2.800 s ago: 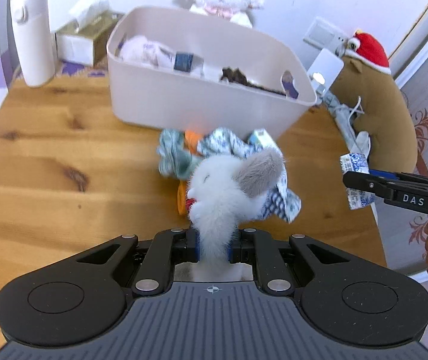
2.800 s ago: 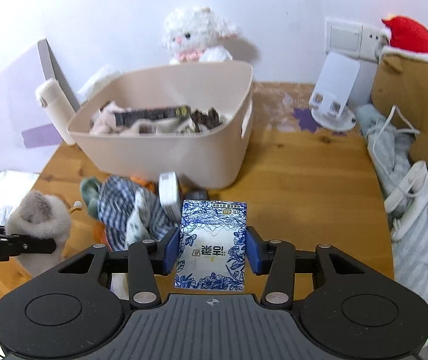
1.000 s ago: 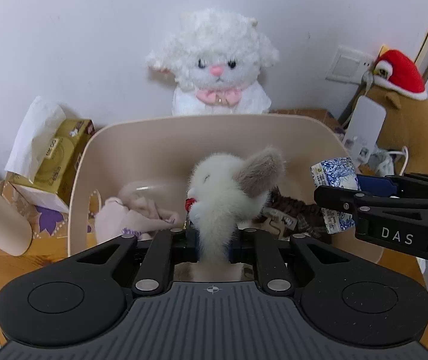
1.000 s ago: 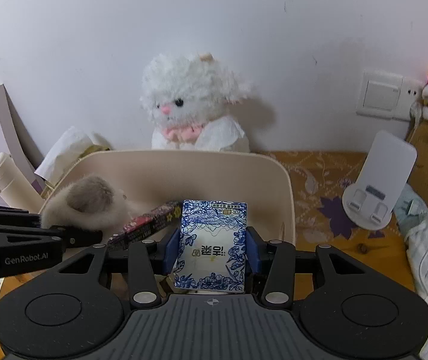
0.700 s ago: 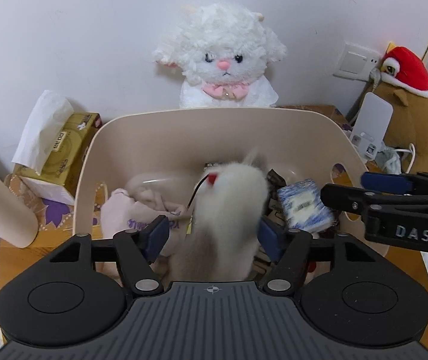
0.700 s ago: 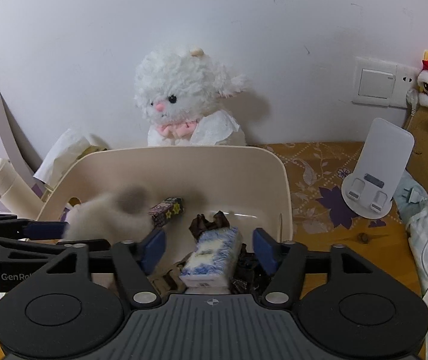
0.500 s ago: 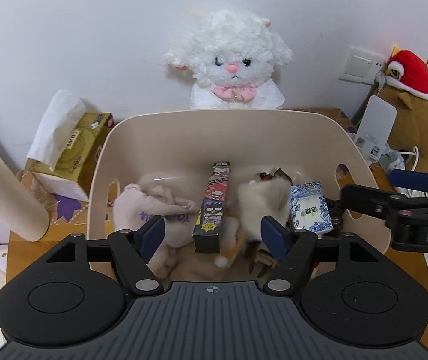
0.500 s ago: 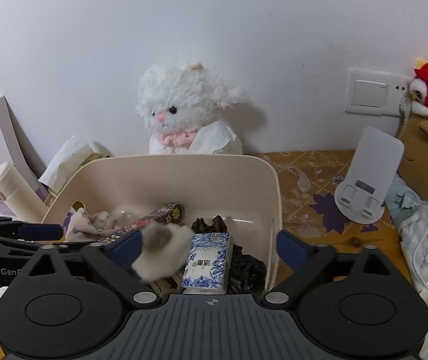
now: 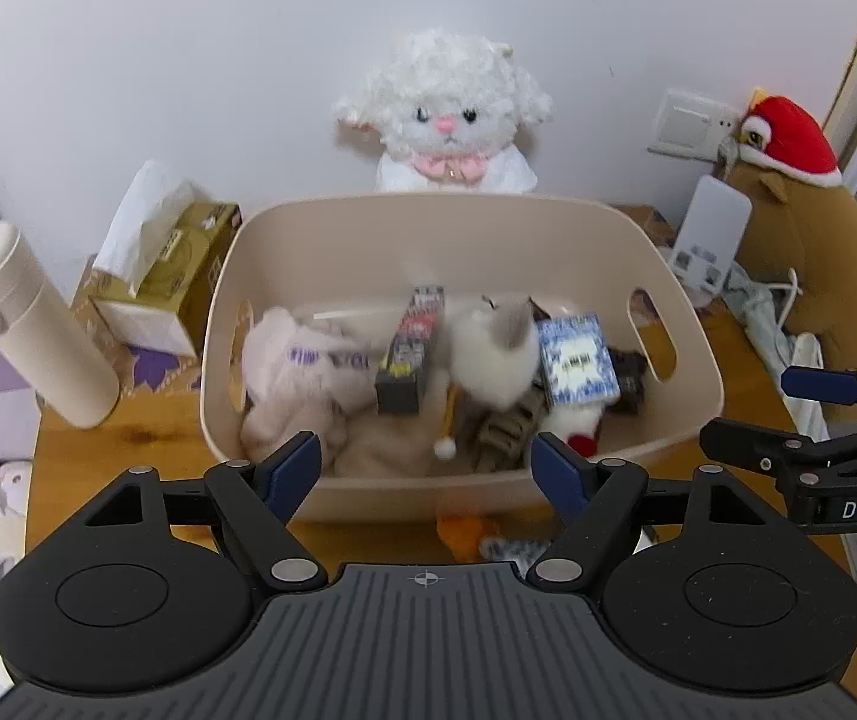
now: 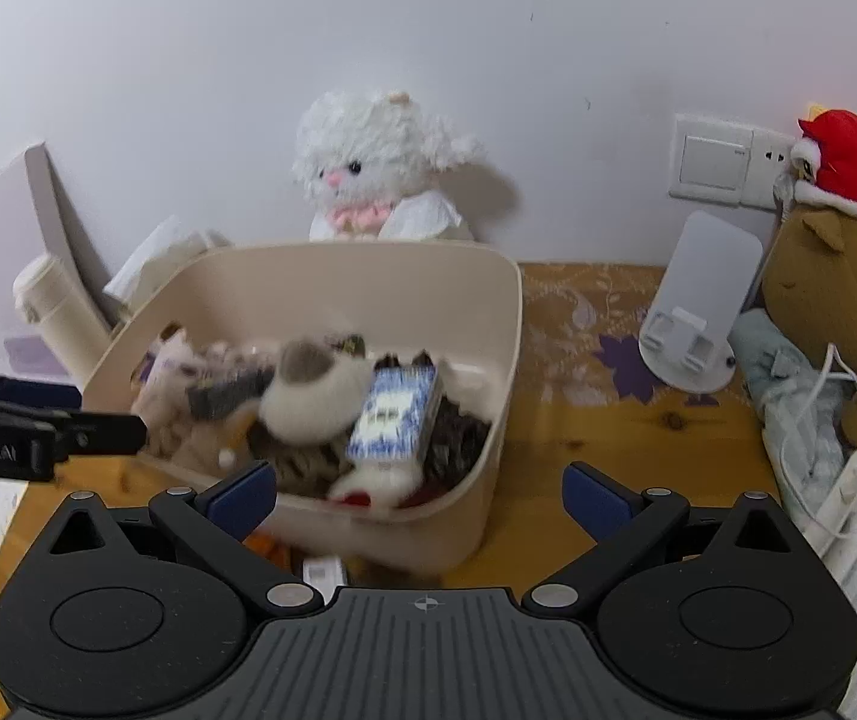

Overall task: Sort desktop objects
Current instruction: 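Move both grippers back to the cloth pile on the table, then grasp the green scrunchie with the left gripper while the right grasps the checked cloth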

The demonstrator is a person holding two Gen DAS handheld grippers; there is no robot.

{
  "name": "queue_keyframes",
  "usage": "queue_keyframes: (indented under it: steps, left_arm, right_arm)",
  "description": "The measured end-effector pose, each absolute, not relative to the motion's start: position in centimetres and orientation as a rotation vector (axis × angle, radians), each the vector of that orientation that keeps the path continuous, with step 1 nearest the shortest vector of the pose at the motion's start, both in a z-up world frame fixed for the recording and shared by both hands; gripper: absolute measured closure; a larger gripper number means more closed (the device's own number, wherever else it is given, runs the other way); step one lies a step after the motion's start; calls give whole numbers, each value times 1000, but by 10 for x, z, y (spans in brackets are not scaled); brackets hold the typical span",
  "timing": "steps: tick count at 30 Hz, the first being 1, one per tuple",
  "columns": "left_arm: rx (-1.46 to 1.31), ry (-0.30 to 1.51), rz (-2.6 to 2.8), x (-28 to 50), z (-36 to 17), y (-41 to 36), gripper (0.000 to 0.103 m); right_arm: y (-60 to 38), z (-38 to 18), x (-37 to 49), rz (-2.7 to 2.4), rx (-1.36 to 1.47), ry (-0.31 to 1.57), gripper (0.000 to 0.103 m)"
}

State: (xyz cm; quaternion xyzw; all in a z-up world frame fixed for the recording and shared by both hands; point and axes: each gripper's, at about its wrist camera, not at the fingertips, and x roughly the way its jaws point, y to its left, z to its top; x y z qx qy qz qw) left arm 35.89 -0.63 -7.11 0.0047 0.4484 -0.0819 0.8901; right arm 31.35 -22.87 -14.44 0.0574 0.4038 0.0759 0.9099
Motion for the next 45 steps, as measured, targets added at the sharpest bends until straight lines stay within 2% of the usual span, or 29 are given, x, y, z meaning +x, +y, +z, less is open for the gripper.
queue_keyframes:
  steps: [18,25,34,38,42,45]
  left_arm:
    - [-41,1142,-114,325,-134,3,25]
    - [-58,1177,-112,328,-151,3,25]
    - [-98,1193,-123,340,-164,6,25]
    - [-114,1192,-144,346,-169,7,27]
    - [-131,1201,-180,350,-174,6,43]
    - [-133,1202,-195,352,-176,5,49]
  right_arm:
    - [-197,-188,247,293,71,910,0]
    - [-175,-199,246,340,-21,914,0]
    - [-168,-221,263,317,16,989,0]
    - [-169,-230,270,314,64,1025,12]
    - [-170,-235,273,316,110,1049,21]
    - [-171,-236,274,324,127,1051,26]
